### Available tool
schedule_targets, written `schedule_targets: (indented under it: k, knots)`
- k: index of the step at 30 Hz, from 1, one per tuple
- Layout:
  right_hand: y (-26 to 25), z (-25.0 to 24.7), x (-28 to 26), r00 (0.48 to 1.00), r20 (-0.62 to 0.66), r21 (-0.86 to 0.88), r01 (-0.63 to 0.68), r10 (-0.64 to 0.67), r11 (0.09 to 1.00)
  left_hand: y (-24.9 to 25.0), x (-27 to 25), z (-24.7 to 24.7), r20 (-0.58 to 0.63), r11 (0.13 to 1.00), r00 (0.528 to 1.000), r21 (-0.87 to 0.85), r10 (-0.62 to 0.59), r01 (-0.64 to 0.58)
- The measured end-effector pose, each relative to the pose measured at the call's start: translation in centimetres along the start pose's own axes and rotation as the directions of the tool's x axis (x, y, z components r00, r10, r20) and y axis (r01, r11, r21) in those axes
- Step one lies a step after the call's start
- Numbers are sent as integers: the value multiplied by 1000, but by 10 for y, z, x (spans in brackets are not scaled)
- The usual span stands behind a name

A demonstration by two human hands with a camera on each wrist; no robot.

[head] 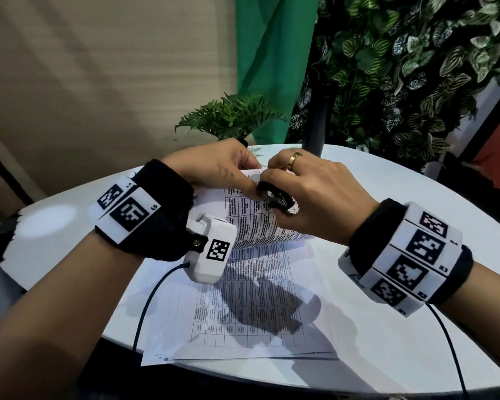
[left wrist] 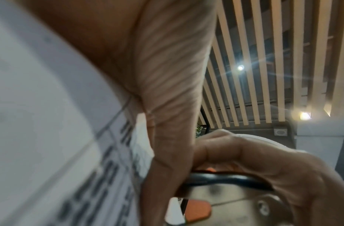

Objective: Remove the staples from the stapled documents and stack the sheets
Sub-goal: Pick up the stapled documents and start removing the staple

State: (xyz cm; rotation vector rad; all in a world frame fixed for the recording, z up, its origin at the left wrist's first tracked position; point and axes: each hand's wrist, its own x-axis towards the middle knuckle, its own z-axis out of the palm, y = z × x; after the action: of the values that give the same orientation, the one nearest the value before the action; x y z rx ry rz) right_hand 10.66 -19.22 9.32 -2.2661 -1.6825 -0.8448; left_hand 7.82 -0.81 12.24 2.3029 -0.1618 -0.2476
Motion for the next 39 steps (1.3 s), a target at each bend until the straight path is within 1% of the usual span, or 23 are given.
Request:
schedule_targets:
  k: [6,10,15,17,19,24,27,30,33,35,37,39]
  knots:
    - [7,5,-1,999,24,22,44,-44,999,1,0,2,56,1000,998,-10,6,-5]
    - [10,7,1,992,54,19,111,-112,994,2,-1,2,83,1000,997,-17,-1,2]
    - [12,1,9,965,152,-3,219,-216,976,2,0,6,85,997,996,-71,-3,9]
    - [14,1,12,950,185,20,252,-252,967,2,2,6,87,999,996,-54,1,4]
    - [16,2,14,942,214,46,255,-259,966,2,3,6,91,1000,996,-29,5,-2]
    - [14,-1,18,929,302,68,204,-215,977,-3,9,8,70,1000,997,21,-16,15]
    - [17,1,17,934,301,82,176,-193,981,-8,10,8,62,999,997,26,-45,44]
    - [16,7,9,930,345,50,116,-126,992,-10,9,7,55,997,996,-25,-74,76]
    - [15,8,5,929,367,34,44,-54,998,-9,9,7,49,995,995,-40,-88,90]
    - [16,8,4,915,404,-6,-1,3,1000,-8,9,6,43,993,994,-53,-101,103]
    - [16,6,5,885,464,-44,-15,33,999,-7,9,6,45,992,993,-61,-110,113]
    - [15,6,5,883,468,-49,-18,39,999,-5,9,6,47,993,993,-47,-111,113]
